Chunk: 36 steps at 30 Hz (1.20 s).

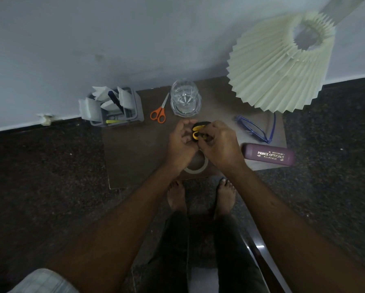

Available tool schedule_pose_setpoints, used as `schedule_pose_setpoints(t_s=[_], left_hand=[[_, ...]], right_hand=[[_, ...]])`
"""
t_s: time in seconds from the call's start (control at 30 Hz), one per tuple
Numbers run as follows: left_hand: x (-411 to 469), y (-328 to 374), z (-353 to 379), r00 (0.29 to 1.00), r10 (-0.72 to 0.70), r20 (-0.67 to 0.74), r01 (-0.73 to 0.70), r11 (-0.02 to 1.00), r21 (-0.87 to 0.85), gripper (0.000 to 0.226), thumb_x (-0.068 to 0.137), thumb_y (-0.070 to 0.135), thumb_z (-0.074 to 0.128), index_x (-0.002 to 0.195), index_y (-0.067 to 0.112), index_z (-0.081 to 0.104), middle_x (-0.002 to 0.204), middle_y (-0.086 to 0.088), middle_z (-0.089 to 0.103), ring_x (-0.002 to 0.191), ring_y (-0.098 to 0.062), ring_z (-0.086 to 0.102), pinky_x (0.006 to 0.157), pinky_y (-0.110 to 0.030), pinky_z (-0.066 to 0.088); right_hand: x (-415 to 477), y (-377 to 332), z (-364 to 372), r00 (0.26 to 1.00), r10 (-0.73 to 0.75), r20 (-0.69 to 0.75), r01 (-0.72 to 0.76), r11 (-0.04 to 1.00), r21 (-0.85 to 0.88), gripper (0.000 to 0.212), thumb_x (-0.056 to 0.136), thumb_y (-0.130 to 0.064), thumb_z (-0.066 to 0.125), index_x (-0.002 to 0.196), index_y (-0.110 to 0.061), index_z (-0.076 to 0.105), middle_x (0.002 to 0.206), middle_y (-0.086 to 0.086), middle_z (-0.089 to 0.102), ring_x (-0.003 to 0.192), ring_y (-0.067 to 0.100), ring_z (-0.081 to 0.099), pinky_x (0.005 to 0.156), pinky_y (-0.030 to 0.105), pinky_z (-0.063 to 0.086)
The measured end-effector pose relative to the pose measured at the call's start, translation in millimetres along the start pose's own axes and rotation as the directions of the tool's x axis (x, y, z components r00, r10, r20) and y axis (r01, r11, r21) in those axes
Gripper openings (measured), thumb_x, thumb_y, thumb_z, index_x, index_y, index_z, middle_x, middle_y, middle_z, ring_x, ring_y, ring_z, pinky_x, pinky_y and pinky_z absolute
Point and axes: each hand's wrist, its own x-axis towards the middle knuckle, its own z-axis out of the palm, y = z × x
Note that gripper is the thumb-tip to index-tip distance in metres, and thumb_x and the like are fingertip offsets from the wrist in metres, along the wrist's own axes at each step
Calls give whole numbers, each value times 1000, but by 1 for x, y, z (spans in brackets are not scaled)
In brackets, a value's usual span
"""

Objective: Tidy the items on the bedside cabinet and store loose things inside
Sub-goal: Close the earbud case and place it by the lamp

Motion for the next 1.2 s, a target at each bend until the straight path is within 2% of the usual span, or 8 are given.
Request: schedule_pose_setpoints(t_s=[0.17, 0.37, 0.57, 0.67, 0.77, 0.87, 0.97, 1.2], left_hand=[[-1, -2, -2, 1000, -10, 29, 11, 1000, -18, 54, 77, -23, 64, 125, 0, 53, 104, -12, 67, 89, -17, 68, 84, -31, 56], [2, -2, -4, 998, -3, 59, 3, 1000, 0, 57, 77, -19, 68, 126, 6, 55, 100, 0, 69, 87, -6, 70, 77, -20, 57], [3, 2, -3, 995, 8, 99, -7, 1000, -10, 57, 78, -19, 69, 126, 9, 55, 103, -5, 70, 95, -16, 70, 84, -32, 57], [3, 1, -5, 991, -3, 135, 3, 1000, -1, 58, 77, -19, 69, 125, 9, 55, 104, -5, 68, 93, -15, 70, 81, -29, 57], [4, 1, -7, 985, -15, 172, 15, 1000, 6, 58, 76, -19, 70, 122, 14, 56, 104, -3, 69, 90, -11, 71, 78, -26, 58], [5, 3, -9, 980, -27, 199, 25, 1000, 10, 59, 75, -18, 71, 120, 18, 57, 103, 1, 71, 89, -8, 72, 75, -21, 57], [5, 3, -9, 978, -26, 209, 24, 1000, 14, 59, 76, -18, 72, 121, 16, 57, 103, 1, 71, 91, -9, 73, 75, -22, 57], [4, 2, -5, 976, -40, 215, 35, 999, 30, 61, 77, -17, 72, 127, 13, 57, 106, -3, 71, 94, -13, 72, 80, -26, 59]], right_hand=[[1, 5, -3, 981, 144, -127, -124, 981, 151, 12, 83, -17, 73, 95, -18, 77, 84, -2, 67, 69, 5, 60, 70, 15, 49], [17, 26, -21, 898, 427, -109, -345, 835, 430, 13, 92, -24, 66, 85, -34, 68, 80, -11, 71, 78, 15, 70, 76, 46, 59], [19, 40, -30, 900, 436, -22, -383, 811, 444, 10, 94, -22, 64, 96, -28, 72, 88, -4, 73, 81, 16, 69, 75, 43, 60], [18, 40, -31, 872, 476, 112, -453, 700, 552, 12, 96, -27, 61, 91, -24, 72, 82, 4, 72, 75, 17, 65, 66, 39, 56], [16, 37, -31, 836, 484, 259, -528, 581, 619, 23, 98, -35, 59, 88, -19, 73, 72, -4, 71, 68, 10, 67, 61, 24, 53], [15, 36, -32, 805, 476, 355, -588, 555, 589, 29, 100, -41, 56, 88, -22, 75, 83, 1, 78, 74, 13, 74, 63, 20, 57], [16, 35, -32, 806, 448, 387, -590, 555, 586, 28, 100, -38, 56, 88, -23, 76, 86, 3, 78, 77, 15, 75, 65, 21, 59], [16, 39, -30, 818, 409, 405, -572, 506, 645, 23, 99, -20, 60, 106, -1, 72, 83, 2, 78, 74, 12, 74, 63, 20, 56]])
